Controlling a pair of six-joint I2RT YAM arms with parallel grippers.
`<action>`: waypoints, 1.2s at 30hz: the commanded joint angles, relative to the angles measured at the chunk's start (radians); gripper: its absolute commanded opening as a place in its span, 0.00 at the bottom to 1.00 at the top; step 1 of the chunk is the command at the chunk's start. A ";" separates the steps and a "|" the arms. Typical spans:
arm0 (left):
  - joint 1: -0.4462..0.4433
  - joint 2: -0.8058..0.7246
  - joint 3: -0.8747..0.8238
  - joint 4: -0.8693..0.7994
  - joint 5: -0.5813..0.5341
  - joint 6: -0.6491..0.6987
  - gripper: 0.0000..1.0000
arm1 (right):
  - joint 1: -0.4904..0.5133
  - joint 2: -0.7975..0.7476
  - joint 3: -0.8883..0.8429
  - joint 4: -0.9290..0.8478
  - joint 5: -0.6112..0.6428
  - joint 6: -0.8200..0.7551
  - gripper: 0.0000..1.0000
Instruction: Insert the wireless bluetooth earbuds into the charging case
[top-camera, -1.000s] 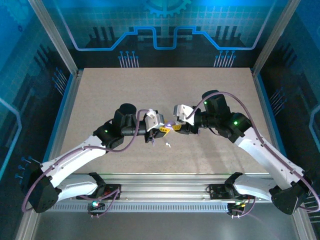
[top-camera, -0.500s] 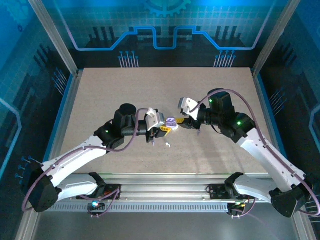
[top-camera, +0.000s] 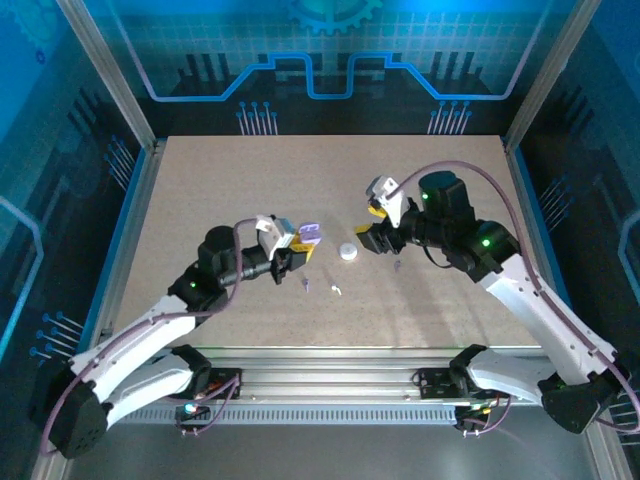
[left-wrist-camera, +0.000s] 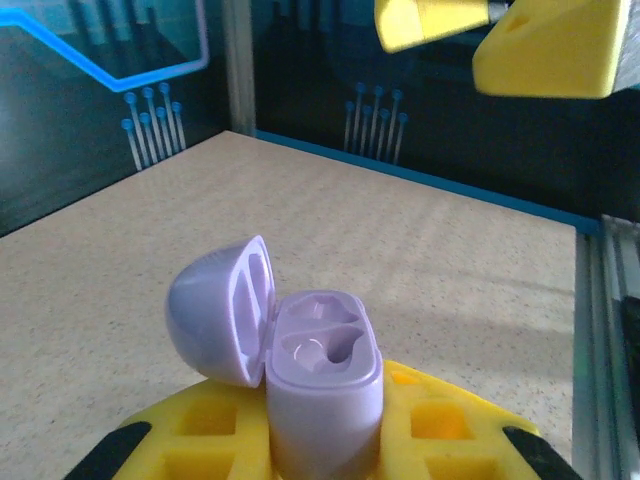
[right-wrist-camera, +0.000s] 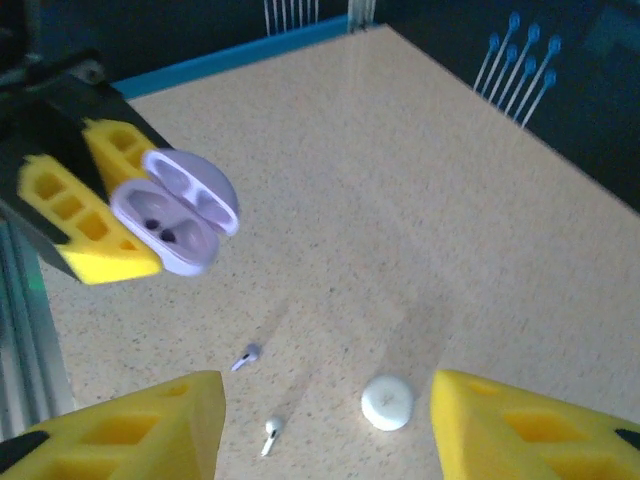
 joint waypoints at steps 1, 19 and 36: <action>0.004 -0.091 -0.048 0.001 -0.180 -0.064 0.05 | 0.041 0.067 0.039 -0.117 0.096 0.243 0.55; 0.003 -0.526 -0.155 -0.398 -0.548 -0.135 0.04 | 0.299 0.527 0.198 -0.252 0.291 0.717 0.44; 0.001 -0.661 -0.131 -0.581 -0.623 -0.136 0.05 | 0.340 0.855 0.392 -0.282 0.240 0.789 0.45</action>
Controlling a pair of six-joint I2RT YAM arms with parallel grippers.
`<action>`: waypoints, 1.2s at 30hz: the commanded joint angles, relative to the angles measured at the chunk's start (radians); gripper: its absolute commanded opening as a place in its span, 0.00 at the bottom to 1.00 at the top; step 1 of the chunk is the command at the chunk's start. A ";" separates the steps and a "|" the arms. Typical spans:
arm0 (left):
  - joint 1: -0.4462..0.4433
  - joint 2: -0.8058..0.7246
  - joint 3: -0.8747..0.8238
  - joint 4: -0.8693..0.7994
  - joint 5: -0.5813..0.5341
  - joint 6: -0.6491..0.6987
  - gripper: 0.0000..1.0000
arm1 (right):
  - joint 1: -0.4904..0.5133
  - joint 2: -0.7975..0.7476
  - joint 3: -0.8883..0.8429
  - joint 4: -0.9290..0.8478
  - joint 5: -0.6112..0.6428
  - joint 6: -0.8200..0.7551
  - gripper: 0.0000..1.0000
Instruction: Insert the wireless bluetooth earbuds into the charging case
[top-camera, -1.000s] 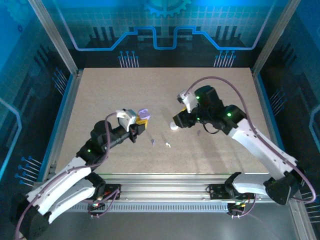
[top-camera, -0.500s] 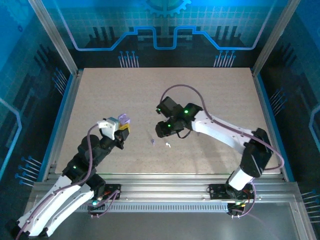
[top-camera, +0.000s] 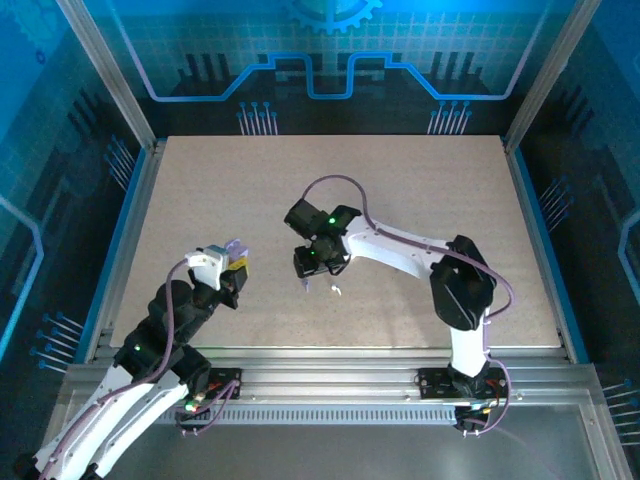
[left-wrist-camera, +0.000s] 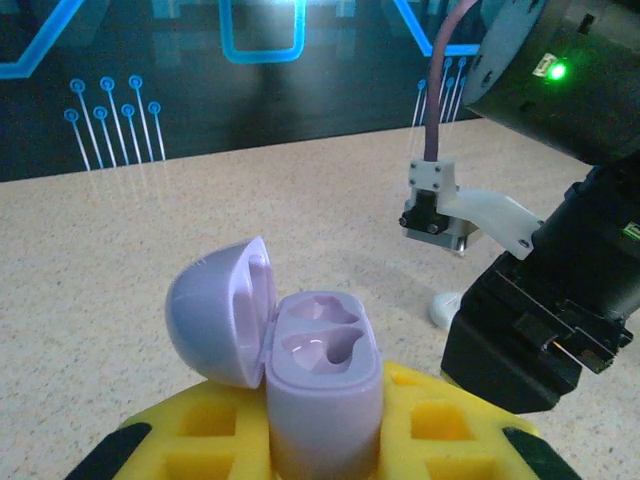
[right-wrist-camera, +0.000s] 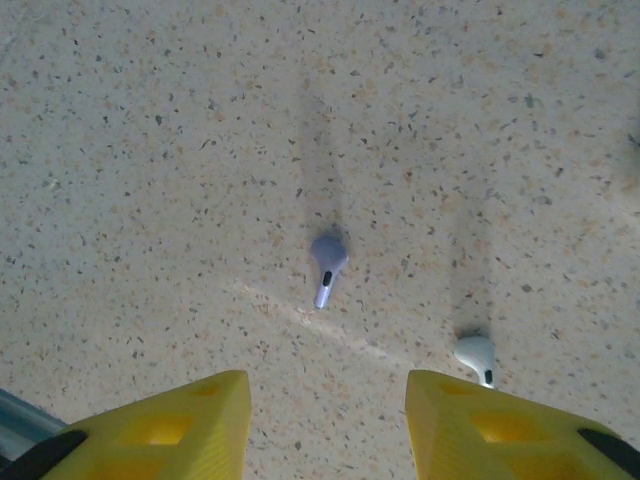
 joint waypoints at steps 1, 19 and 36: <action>0.001 -0.011 0.013 -0.021 -0.033 0.001 0.05 | 0.022 0.058 0.059 -0.047 -0.025 0.016 0.45; 0.002 -0.012 0.009 -0.010 -0.028 0.001 0.05 | 0.028 0.221 0.111 -0.041 0.006 0.037 0.41; 0.002 -0.017 0.010 -0.009 -0.029 0.001 0.05 | 0.021 0.280 0.145 -0.008 0.018 0.019 0.34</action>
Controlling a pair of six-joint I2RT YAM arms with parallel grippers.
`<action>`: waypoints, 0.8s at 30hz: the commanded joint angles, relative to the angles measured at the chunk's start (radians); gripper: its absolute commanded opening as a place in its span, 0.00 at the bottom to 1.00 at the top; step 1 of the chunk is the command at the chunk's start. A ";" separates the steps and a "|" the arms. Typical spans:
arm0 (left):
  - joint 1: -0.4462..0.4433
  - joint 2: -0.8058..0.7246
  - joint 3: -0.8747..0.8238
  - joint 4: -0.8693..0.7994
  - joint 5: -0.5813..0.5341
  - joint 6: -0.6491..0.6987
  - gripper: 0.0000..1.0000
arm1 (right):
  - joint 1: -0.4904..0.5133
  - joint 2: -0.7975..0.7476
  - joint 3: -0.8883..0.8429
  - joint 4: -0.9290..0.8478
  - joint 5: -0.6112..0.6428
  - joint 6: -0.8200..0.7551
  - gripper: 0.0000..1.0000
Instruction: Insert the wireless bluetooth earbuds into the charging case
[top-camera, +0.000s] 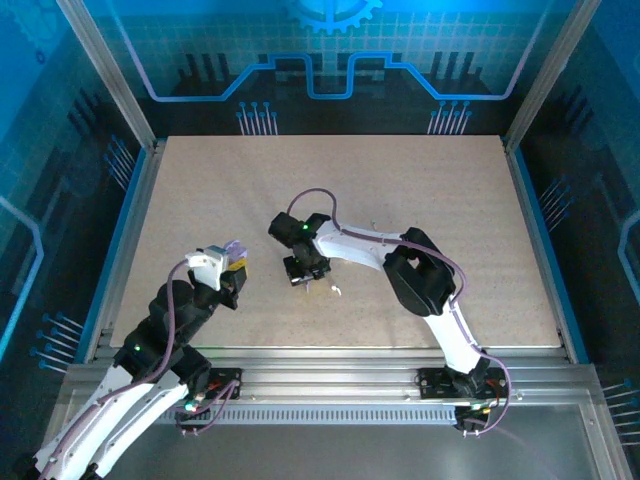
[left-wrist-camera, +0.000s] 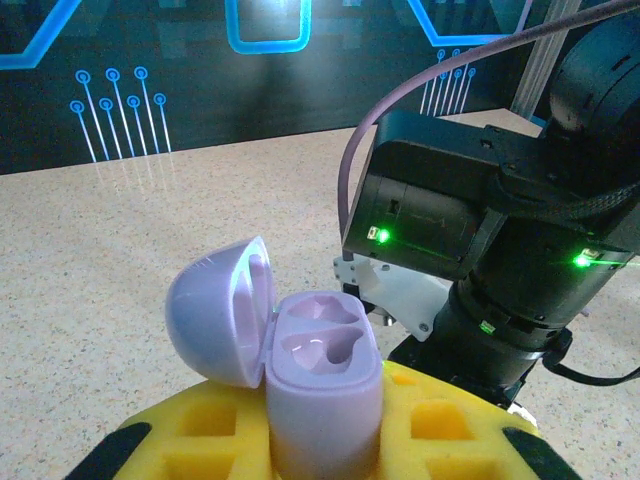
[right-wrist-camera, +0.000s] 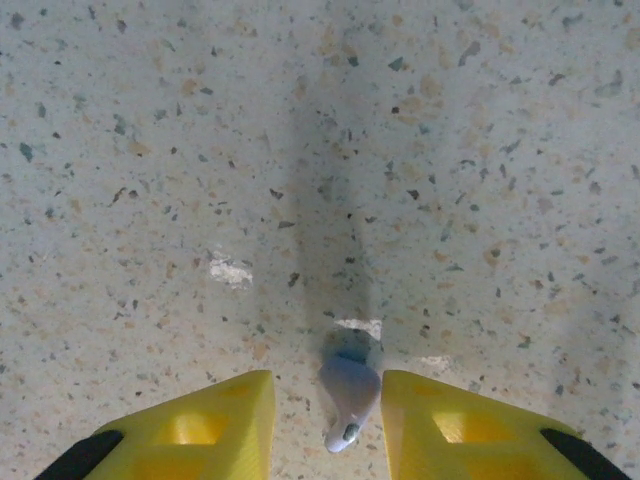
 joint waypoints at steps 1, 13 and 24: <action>0.003 -0.017 0.010 0.001 -0.022 0.003 0.05 | 0.005 0.027 0.023 -0.011 0.021 0.000 0.34; 0.002 -0.017 0.008 0.001 -0.022 0.003 0.05 | 0.006 0.047 0.018 -0.021 0.032 -0.001 0.27; 0.001 -0.016 0.011 -0.002 -0.019 0.002 0.05 | 0.017 0.033 -0.009 -0.026 0.058 0.002 0.21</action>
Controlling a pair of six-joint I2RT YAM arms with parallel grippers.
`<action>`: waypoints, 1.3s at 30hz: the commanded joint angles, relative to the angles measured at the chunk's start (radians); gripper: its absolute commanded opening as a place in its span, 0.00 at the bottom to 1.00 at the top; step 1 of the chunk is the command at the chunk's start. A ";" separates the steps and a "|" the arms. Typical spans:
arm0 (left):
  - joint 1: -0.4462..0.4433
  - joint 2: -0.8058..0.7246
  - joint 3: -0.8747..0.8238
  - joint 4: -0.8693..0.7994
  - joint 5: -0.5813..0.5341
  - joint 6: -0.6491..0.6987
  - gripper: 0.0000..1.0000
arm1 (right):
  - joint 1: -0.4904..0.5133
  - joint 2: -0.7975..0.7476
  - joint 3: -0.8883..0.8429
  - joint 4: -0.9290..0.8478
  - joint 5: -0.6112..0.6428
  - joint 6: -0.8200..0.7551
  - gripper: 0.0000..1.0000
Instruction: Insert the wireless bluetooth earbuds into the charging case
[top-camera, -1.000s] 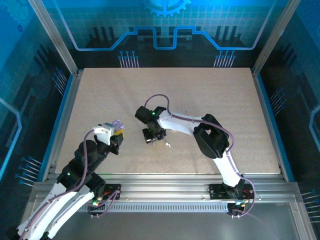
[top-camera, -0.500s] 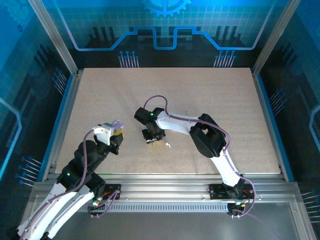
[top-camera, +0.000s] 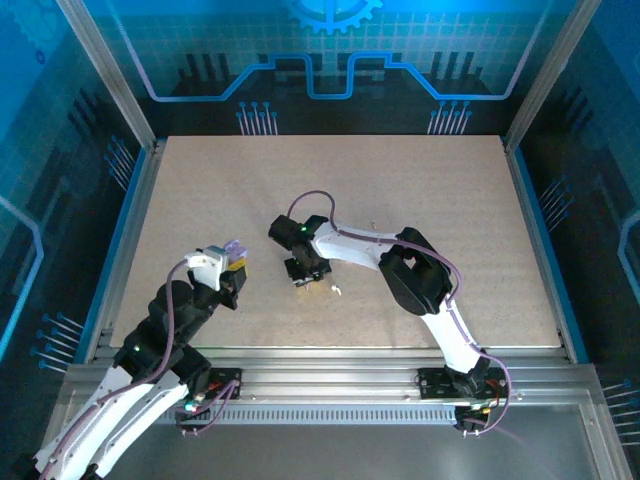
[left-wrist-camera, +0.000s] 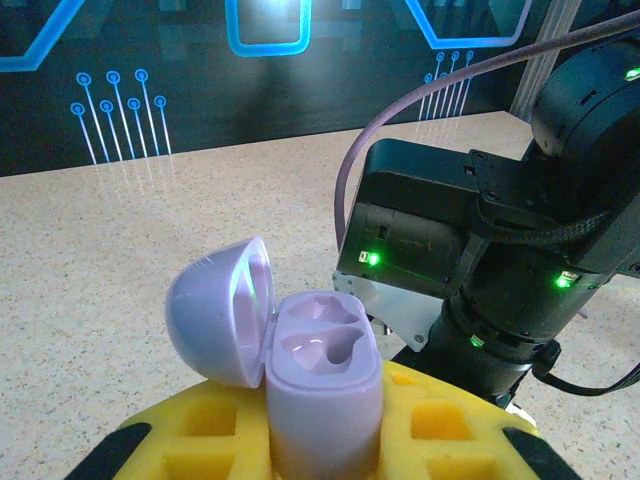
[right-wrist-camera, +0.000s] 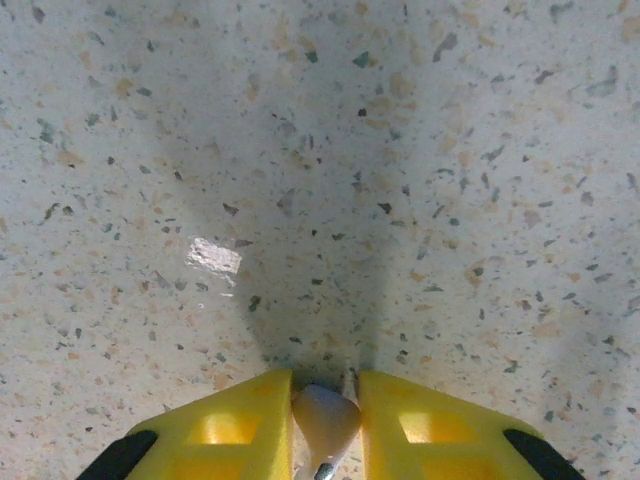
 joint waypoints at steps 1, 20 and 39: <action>0.001 -0.012 0.013 -0.003 -0.019 0.001 0.05 | 0.017 0.004 -0.012 -0.021 0.034 0.002 0.20; 0.000 0.067 -0.019 0.091 0.080 -0.015 0.05 | 0.018 -0.299 -0.151 0.064 0.175 0.025 0.16; -0.002 0.300 -0.083 0.396 0.210 -0.029 0.04 | 0.016 -0.608 -0.245 0.200 0.259 -0.022 0.15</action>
